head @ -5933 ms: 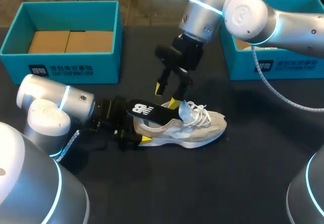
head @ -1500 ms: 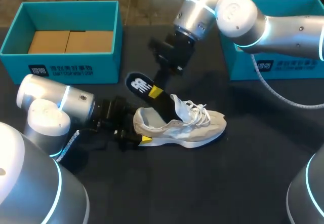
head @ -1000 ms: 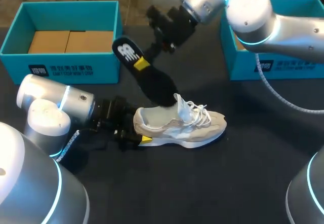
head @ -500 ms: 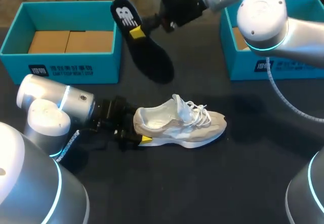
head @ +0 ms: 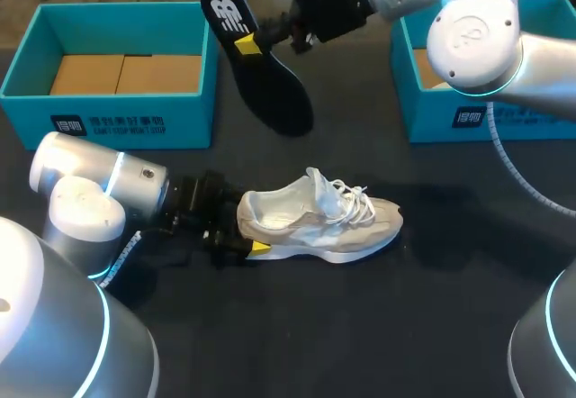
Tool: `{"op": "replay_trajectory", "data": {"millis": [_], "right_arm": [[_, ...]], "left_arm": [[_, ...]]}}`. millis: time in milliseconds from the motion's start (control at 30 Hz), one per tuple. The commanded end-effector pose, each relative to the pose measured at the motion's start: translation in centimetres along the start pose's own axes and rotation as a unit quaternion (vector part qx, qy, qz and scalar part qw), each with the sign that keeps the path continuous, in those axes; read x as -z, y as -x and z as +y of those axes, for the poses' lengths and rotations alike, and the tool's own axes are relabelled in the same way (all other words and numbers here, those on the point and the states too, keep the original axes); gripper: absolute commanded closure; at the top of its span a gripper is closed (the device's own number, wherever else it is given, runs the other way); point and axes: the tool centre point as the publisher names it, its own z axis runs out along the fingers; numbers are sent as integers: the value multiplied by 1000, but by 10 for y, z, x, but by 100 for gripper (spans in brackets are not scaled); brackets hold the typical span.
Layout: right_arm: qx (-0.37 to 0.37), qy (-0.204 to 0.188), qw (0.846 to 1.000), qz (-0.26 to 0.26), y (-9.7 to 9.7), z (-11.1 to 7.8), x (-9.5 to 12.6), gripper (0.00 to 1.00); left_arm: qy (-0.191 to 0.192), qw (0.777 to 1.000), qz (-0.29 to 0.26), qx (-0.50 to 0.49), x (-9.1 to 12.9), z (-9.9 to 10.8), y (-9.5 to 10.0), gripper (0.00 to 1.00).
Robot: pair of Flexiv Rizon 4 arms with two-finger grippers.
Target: Take the shoe out of the shoebox, open the shoe tongue, remove and reinsert the insole, then place the shoe into the shoebox
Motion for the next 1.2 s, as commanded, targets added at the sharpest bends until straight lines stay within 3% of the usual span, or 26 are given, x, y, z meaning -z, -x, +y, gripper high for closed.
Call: {"op": "replay_trajectory", "data": {"millis": [33, 133, 167, 533, 767, 833, 1200], "right_arm": [[0, -1, 1000, -3, -1, 0, 0, 100], [-2, 2, 1000, -2, -2, -2, 1, 100], [-24, 43, 999, 12, -4, -1, 8, 100], [-82, 150, 980, 98, -28, 43, 73, 100], [-155, 186, 960, 142, -47, 41, 106, 100], [-148, 158, 966, 144, -49, 33, 114, 100], [-148, 158, 966, 144, -49, 33, 114, 100]], "left_arm": [[2, 1000, 1, 0, -2, 5, 1, 100], [2, 1000, 1, 0, -2, 5, 1, 100], [2, 1000, 1, 0, -2, 5, 1, 100], [2, 1000, 1, 0, -2, 5, 1, 100], [2, 1000, 1, 0, -2, 5, 1, 100], [2, 1000, 1, 0, -2, 5, 1, 100], [2, 1000, 1, 0, -2, 5, 1, 100]]}}
